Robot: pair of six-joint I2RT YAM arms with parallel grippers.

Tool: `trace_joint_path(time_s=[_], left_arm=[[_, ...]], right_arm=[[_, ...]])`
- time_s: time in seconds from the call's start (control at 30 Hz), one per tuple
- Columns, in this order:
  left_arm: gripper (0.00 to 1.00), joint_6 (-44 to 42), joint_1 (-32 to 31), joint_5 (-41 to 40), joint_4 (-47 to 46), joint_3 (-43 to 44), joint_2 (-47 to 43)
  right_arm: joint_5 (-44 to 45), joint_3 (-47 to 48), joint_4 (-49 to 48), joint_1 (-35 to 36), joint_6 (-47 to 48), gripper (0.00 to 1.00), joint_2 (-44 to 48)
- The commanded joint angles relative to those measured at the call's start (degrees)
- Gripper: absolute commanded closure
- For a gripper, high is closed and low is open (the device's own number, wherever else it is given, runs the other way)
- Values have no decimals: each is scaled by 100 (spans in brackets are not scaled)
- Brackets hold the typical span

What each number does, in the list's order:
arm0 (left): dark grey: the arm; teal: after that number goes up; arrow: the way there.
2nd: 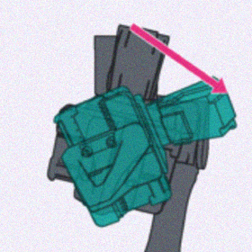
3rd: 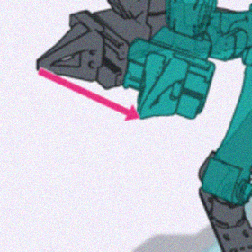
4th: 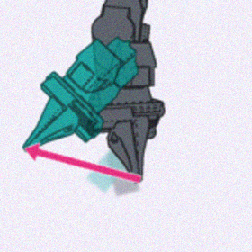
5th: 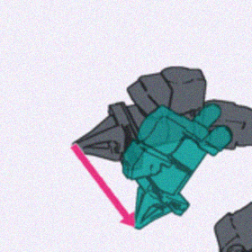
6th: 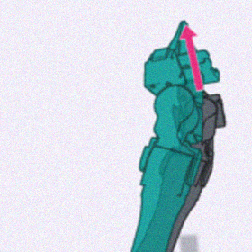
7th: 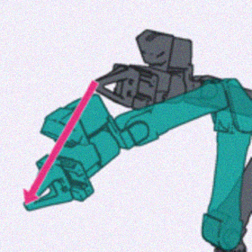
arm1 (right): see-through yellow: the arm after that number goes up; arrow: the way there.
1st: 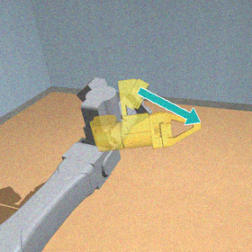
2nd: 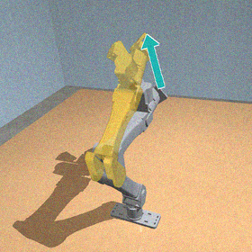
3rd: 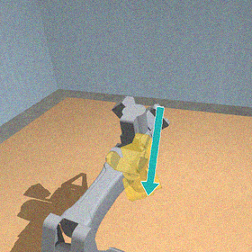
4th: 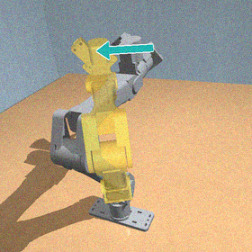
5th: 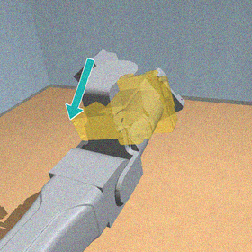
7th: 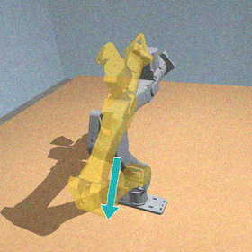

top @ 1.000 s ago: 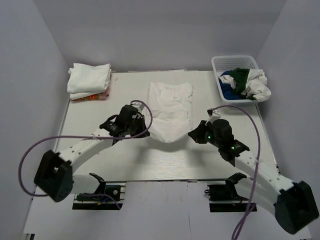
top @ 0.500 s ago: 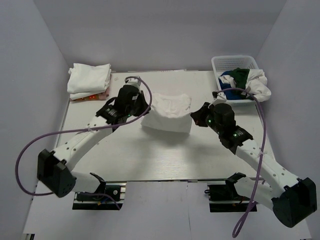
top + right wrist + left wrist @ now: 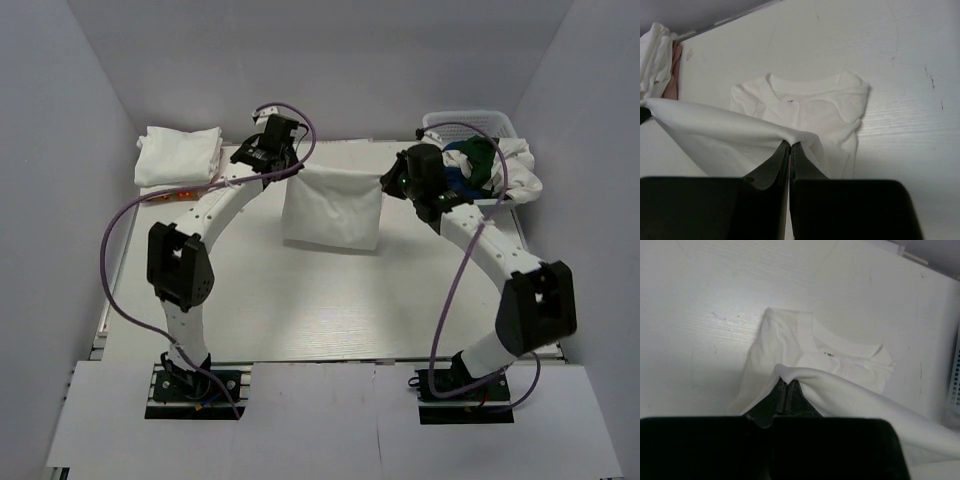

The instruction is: Fold and stack the t-shirts

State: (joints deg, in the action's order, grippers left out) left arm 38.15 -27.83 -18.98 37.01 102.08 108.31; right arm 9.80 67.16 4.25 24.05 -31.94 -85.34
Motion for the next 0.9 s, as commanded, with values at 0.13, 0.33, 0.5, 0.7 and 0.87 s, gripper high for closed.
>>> trace_joint_path(time_s=[0.13,0.33,0.5,0.7,0.87], left_arm=[[100,-449,287,184,-282,1330,1094],[100,-677,471,710,-914,1622,1911],[89,-792,577,975,-1591,1675,2404],[10,-792,700,1028,-1399,2228,2722],[0,-1064,700,1098,-1171,1965,2362]], right_arm=[[-435,1299,-65,-507,189,100,-1300],[-462,2056,85,-779,-22,100,-2530],[-646,2888,303,-938,-14,100,-3503],[-1689,4058,717,-1096,65,10,-4262],[-1841,3518,648,-1043,180,10,-3754]])
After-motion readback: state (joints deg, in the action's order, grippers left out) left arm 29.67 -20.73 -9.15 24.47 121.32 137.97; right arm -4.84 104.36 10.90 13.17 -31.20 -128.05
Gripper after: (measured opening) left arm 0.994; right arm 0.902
